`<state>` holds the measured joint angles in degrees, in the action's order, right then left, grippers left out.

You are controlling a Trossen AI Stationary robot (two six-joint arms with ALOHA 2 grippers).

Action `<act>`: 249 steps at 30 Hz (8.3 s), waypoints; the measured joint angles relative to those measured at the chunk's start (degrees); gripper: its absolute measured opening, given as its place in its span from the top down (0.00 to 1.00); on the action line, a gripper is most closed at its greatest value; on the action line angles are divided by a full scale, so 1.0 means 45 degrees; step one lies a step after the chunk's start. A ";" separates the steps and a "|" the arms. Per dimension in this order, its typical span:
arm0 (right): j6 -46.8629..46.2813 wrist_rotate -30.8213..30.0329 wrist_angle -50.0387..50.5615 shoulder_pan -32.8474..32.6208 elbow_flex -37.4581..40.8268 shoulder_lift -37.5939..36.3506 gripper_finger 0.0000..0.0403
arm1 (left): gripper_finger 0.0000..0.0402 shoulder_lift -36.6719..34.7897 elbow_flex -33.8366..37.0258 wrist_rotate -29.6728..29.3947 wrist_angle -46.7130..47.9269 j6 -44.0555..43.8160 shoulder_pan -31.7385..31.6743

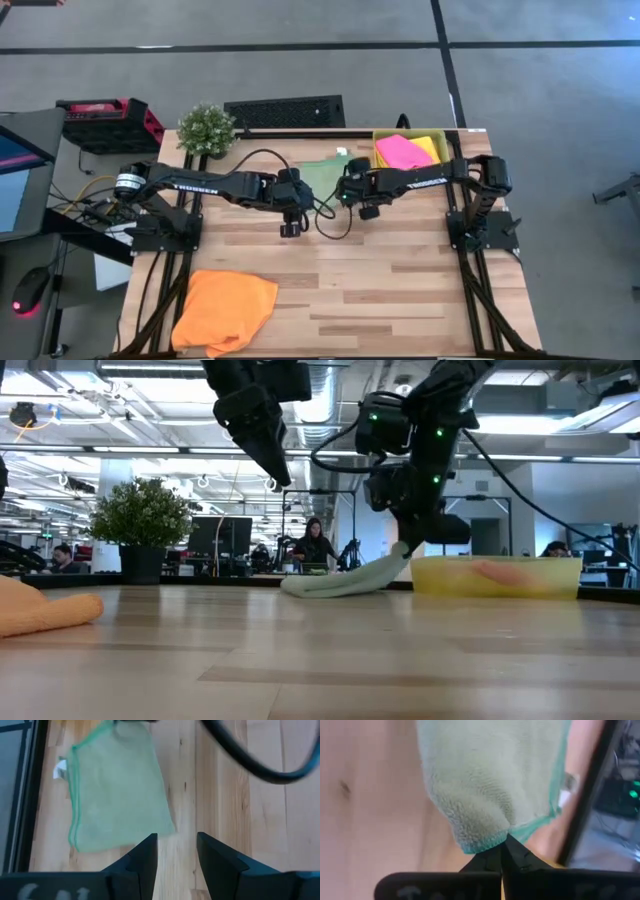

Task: Fold microfiber towels
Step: Put the light green towel into the bin, then fold the orange towel

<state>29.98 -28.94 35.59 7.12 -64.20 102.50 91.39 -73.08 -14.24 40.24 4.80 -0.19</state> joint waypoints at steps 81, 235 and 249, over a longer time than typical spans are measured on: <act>-0.8081 -0.0201 0.9063 0.4022 -0.1872 -0.3786 0.44 | 0.67 0.0000 0.0320 0.0200 0.6607 -0.7703 0.1239; -0.7567 0.3436 -0.1057 -0.4548 -0.1872 -0.3944 0.44 | 0.69 -0.1734 0.7878 0.4221 0.3694 -2.0908 0.8111; -0.7567 0.3436 -0.1062 -0.4547 -0.1872 -0.3944 0.44 | 0.69 -0.2069 0.7111 0.4099 0.2661 -1.9192 0.8102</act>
<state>-4.08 -13.47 30.81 -13.34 -72.62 84.75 82.08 -41.08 4.21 52.21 -81.57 36.27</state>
